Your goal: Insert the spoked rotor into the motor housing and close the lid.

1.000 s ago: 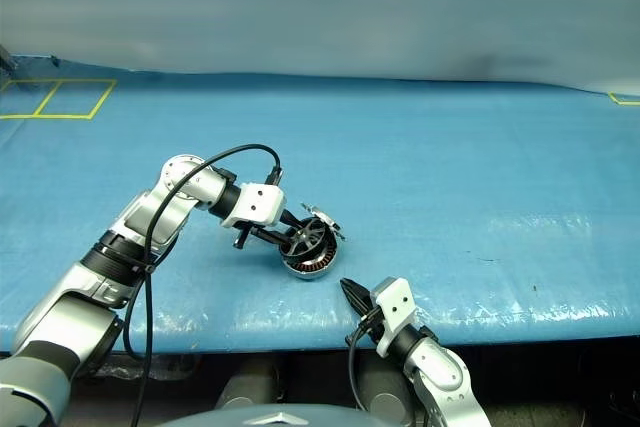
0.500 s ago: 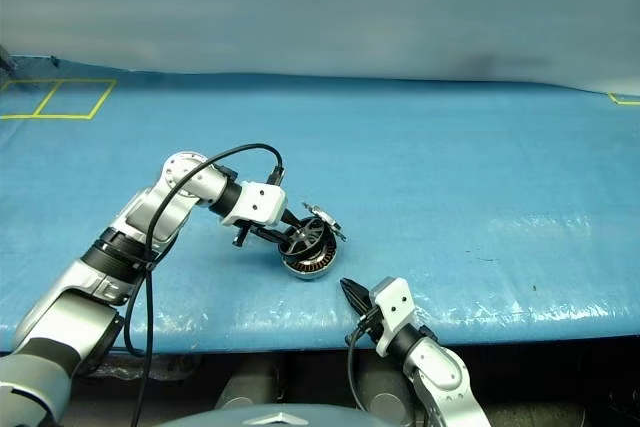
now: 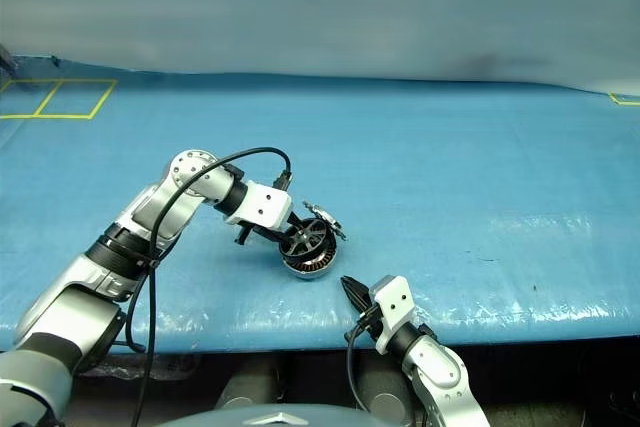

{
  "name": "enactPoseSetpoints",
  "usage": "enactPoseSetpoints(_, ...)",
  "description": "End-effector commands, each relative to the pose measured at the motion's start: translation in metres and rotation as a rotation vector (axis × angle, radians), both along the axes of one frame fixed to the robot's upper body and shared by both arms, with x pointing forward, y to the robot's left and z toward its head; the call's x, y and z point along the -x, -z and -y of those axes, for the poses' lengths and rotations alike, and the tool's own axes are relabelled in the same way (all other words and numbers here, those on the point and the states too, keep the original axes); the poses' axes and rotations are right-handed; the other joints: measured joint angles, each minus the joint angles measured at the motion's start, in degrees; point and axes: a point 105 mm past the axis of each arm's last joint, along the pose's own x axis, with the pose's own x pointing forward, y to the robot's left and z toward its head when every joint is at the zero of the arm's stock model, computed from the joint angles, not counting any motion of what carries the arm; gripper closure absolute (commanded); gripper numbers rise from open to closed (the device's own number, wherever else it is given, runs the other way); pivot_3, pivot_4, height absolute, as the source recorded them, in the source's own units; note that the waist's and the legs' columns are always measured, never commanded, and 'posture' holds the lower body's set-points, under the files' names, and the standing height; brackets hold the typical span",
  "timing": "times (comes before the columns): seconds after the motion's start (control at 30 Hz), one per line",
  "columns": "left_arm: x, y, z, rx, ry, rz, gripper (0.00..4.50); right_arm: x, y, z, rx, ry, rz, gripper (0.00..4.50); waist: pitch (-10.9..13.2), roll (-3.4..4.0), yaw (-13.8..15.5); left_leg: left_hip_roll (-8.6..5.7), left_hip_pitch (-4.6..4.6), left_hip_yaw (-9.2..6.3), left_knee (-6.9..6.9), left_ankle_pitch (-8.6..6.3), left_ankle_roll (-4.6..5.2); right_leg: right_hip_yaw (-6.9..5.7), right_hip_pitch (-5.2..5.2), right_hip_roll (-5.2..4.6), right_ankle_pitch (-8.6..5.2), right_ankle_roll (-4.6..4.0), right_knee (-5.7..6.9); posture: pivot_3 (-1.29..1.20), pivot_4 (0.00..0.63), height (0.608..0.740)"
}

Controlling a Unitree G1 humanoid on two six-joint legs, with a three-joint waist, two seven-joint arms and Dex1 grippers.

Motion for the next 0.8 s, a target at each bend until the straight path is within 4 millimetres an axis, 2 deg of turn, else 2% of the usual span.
enactPoseSetpoints(0.03, 0.0, -0.001, 0.006, -0.012, 0.019, 0.022, 3.5, -0.001, -0.005, -0.002, -0.011, 0.0, 0.021, 4.5, 0.0, 0.0, 0.0, 0.0, 0.0, 0.0, 0.0, 0.0, 0.0, 0.0, 0.0, 0.0, 0.0, 0.0, 0.0, 0.0, 0.15, 0.74)
enactPoseSetpoints(0.8, 0.011, 0.009, 0.013, -0.097, 0.094, 0.04, 3.5, -0.002, -0.004, -0.002, -0.003, -0.002, 0.018, 4.5, 0.0, 0.01, 0.1, -0.01, 0.01, -0.01, 0.0, 0.0, 0.0, 0.0, 0.02, -0.02, 0.0, 0.0, -0.01, 0.0, 0.15, 0.74)
